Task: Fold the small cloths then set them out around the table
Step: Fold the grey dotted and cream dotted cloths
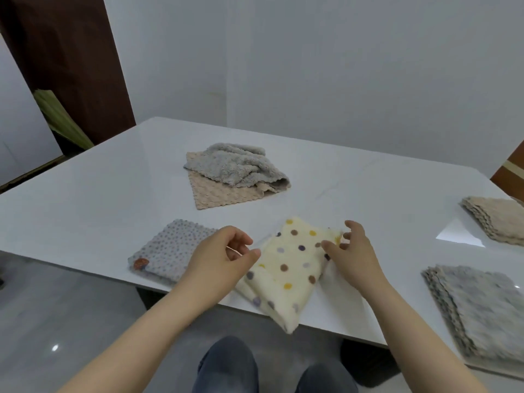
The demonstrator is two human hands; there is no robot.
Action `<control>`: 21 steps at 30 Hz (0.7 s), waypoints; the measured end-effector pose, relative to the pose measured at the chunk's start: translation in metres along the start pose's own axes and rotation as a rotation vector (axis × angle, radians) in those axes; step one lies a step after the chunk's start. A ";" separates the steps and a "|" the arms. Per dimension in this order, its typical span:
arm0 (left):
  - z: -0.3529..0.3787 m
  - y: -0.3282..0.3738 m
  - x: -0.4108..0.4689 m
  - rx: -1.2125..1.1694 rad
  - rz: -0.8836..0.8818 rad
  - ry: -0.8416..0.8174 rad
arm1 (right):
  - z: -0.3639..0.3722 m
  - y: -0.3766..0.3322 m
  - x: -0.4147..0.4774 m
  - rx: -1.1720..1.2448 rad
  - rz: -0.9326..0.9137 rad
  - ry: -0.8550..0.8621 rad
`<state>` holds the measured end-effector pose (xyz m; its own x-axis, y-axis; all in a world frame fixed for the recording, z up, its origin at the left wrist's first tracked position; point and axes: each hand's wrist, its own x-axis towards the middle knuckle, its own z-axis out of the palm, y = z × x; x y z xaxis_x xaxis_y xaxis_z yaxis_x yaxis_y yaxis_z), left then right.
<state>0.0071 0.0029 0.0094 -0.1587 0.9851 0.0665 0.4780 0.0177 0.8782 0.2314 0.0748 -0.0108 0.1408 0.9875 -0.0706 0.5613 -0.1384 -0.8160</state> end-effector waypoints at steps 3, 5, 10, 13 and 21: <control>0.007 -0.006 -0.022 -0.042 -0.029 0.003 | -0.001 -0.004 -0.022 -0.144 -0.188 0.013; 0.013 -0.012 -0.036 -0.109 -0.075 -0.005 | -0.003 -0.009 -0.041 -0.114 -0.246 -0.064; 0.023 -0.029 -0.063 -0.295 -0.190 -0.002 | 0.003 -0.010 -0.085 -0.065 -0.229 -0.229; 0.028 -0.040 -0.072 -0.389 -0.287 0.035 | 0.013 -0.008 -0.101 -0.138 -0.242 -0.265; 0.054 -0.038 -0.084 -0.858 -0.588 -0.074 | 0.021 -0.001 -0.096 0.160 -0.129 -0.248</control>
<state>0.0492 -0.0716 -0.0553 -0.1008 0.8691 -0.4843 -0.4364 0.3988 0.8065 0.1999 -0.0184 -0.0151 -0.1371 0.9872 -0.0818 0.4238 -0.0162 -0.9056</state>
